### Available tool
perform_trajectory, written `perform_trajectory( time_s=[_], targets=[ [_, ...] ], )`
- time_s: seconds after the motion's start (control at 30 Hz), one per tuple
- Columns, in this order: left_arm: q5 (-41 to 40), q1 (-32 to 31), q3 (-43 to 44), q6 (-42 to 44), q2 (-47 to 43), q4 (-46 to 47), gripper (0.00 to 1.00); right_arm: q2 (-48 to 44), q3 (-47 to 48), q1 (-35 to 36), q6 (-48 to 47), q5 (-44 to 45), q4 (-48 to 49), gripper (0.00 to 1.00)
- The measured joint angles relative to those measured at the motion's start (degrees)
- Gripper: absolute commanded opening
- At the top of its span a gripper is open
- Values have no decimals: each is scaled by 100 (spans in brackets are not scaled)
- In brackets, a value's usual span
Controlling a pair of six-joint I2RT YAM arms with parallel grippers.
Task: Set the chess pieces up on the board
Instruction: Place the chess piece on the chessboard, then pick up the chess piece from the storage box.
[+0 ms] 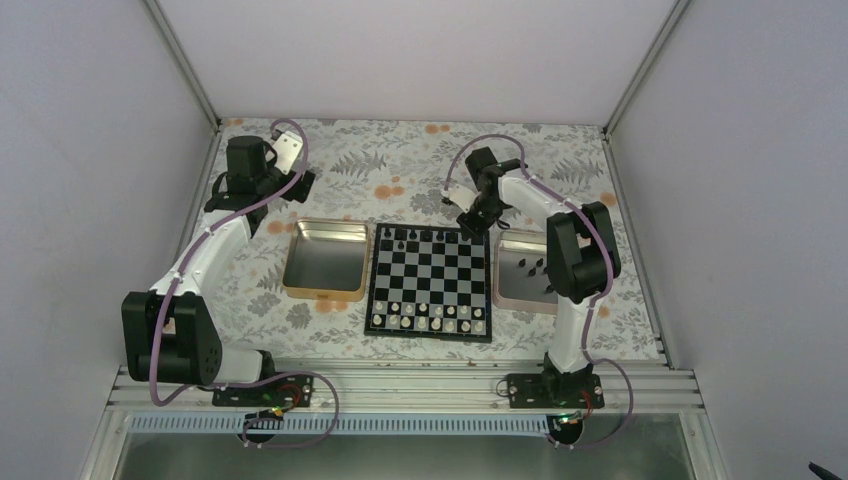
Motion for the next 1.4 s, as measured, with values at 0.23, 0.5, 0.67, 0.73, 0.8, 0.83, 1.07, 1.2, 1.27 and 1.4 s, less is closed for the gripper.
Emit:
perform_trajectory(
  time_s=[0.23, 0.5, 0.67, 0.73, 0.8, 0.83, 1.07, 1.2, 1.27, 1.4],
  targets=[
    [2, -4, 0, 0, 0, 0, 100, 13, 74, 0, -2, 4, 44, 10],
    [0, -7, 0, 0, 0, 0, 100, 87, 81, 0, -9, 4, 48, 26],
    [2, -11, 0, 0, 0, -2, 100, 87, 85, 0, -26, 9, 61, 32],
    [2, -15, 0, 0, 0, -2, 100, 74, 85, 0, -37, 2, 52, 32],
    [0, -15, 0, 0, 0, -2, 100, 15, 85, 0, -37, 22, 9, 32],
    [0, -15, 0, 0, 0, -2, 100, -52, 85, -2, -37, 48, -22, 32],
    [-20, -15, 0, 0, 0, 0, 100, -1412, -225, -446, -44, 260, -238, 33],
    [-20, -17, 2, 0, 0, -7, 100, -2371, -678, -1517, -101, 378, -245, 33],
    [-20, -24, 2, 0, 0, -11, 100, -2662, -1019, -2011, -138, 474, -236, 32],
    [-20, -50, 11, 0, 11, -26, 100, -2981, -1797, -2551, -214, 592, -310, 32]
  ],
)
